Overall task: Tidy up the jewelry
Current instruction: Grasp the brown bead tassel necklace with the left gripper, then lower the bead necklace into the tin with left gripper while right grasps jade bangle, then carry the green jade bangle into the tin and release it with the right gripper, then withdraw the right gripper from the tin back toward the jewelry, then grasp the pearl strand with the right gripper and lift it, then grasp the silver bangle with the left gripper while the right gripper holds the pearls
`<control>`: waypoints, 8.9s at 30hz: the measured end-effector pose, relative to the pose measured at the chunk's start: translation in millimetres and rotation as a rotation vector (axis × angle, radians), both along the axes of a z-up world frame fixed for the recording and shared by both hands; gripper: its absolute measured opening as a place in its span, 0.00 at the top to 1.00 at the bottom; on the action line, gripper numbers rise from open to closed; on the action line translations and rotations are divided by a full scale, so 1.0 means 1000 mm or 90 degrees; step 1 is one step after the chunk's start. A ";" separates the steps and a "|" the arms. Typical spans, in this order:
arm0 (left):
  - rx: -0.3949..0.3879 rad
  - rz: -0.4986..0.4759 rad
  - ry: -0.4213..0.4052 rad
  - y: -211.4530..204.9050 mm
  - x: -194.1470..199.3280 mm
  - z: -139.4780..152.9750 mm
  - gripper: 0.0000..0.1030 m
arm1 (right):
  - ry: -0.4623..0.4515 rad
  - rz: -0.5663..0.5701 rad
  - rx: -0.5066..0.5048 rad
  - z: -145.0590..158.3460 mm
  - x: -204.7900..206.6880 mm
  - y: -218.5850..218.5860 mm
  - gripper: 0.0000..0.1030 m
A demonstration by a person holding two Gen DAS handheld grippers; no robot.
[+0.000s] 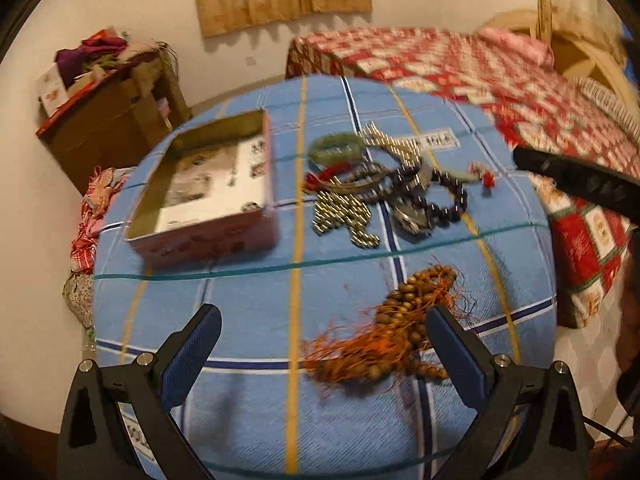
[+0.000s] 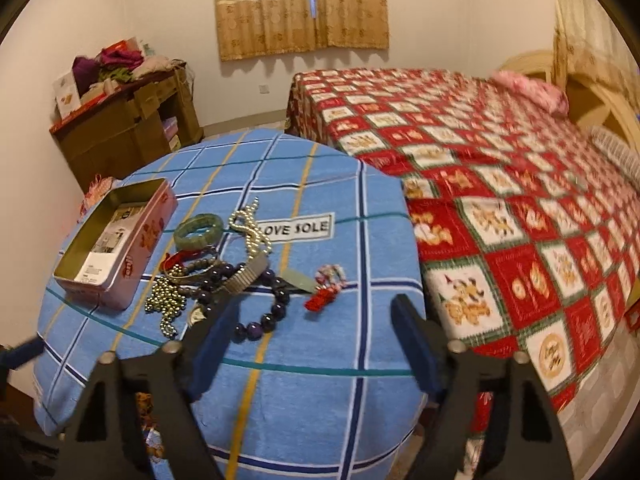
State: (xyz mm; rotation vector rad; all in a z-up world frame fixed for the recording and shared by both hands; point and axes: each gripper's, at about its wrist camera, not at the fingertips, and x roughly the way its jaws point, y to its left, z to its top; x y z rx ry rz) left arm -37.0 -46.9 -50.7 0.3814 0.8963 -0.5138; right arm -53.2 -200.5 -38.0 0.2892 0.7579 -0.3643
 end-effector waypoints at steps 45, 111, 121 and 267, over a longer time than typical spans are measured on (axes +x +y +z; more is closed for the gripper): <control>-0.029 0.211 -0.068 0.020 0.190 0.016 0.79 | 0.081 0.177 0.126 -0.040 0.180 0.031 0.48; 0.026 0.488 -0.218 0.132 0.141 0.074 0.32 | -0.086 0.270 0.029 0.033 0.176 0.134 0.39; -0.020 0.445 -0.245 0.112 0.110 0.102 0.32 | -0.129 0.233 0.027 0.055 0.141 0.112 0.39; -0.310 -0.118 0.131 -0.050 0.102 0.016 0.82 | -0.136 0.175 0.257 0.032 0.097 -0.058 0.85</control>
